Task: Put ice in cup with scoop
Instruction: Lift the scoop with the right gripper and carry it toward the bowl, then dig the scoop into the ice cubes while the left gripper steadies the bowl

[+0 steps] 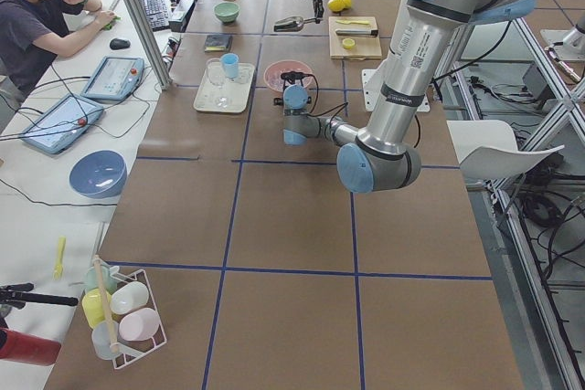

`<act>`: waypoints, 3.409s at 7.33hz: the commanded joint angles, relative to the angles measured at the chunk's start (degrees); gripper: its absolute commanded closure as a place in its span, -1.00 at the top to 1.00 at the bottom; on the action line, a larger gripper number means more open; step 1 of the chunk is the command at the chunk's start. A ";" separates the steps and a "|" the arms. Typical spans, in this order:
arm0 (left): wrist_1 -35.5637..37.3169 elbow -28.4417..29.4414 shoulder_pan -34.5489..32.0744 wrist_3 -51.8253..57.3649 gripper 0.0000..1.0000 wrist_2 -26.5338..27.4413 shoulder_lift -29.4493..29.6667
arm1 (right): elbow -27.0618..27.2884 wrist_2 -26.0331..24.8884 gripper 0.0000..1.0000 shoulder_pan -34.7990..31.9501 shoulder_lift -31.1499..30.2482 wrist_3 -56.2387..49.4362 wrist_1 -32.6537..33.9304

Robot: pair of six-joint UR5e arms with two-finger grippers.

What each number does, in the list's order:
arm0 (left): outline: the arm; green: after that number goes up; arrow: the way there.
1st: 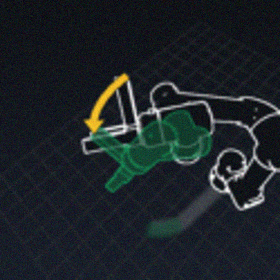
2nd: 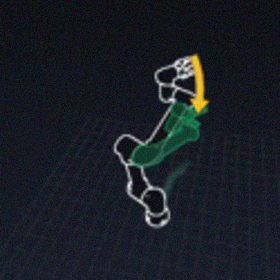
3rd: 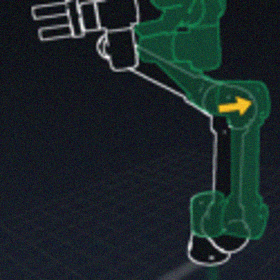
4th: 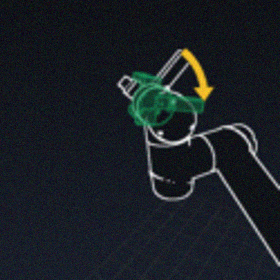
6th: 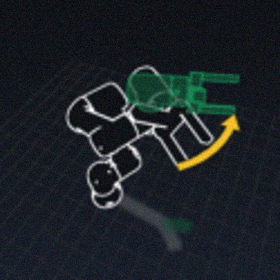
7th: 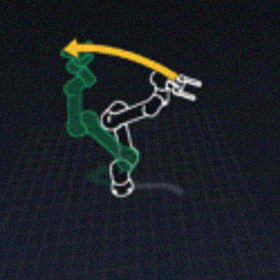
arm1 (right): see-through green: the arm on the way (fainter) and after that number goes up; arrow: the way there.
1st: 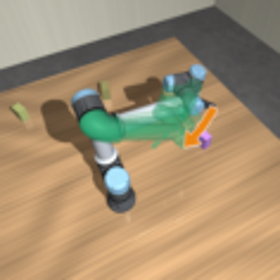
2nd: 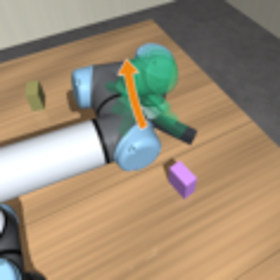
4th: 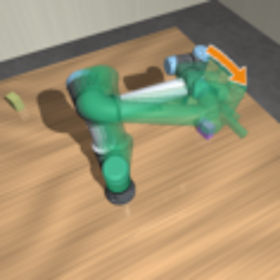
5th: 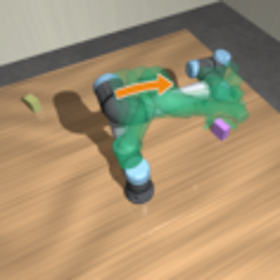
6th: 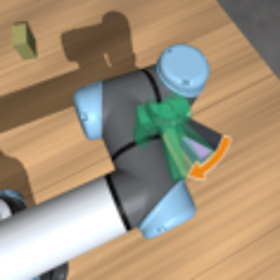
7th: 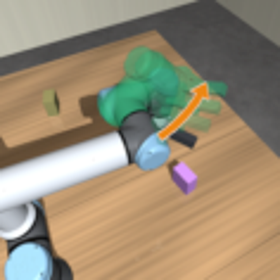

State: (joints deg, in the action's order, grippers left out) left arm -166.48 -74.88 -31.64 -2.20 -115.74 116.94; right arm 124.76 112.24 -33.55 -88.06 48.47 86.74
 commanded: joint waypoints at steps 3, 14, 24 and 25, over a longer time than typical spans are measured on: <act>0.02 0.09 0.00 -0.26 1.00 -0.01 -0.13 | 2.24 -0.52 -1.00 1.18 25.65 -19.36 33.18; 0.02 0.53 0.00 -0.35 1.00 0.07 -0.13 | -32.86 -2.73 -1.00 3.05 62.72 -43.55 68.56; 0.02 0.53 0.00 -0.70 1.00 0.07 -0.22 | -34.40 -6.15 -1.00 7.79 61.96 -48.65 70.69; 0.02 0.53 0.00 -0.79 1.00 0.07 -0.22 | -36.32 -6.24 -1.00 7.79 62.04 -48.56 68.15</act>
State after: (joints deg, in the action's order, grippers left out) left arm -166.46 -74.36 -31.64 -2.80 -115.67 116.72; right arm 90.35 106.23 -25.90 -25.89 -0.06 157.50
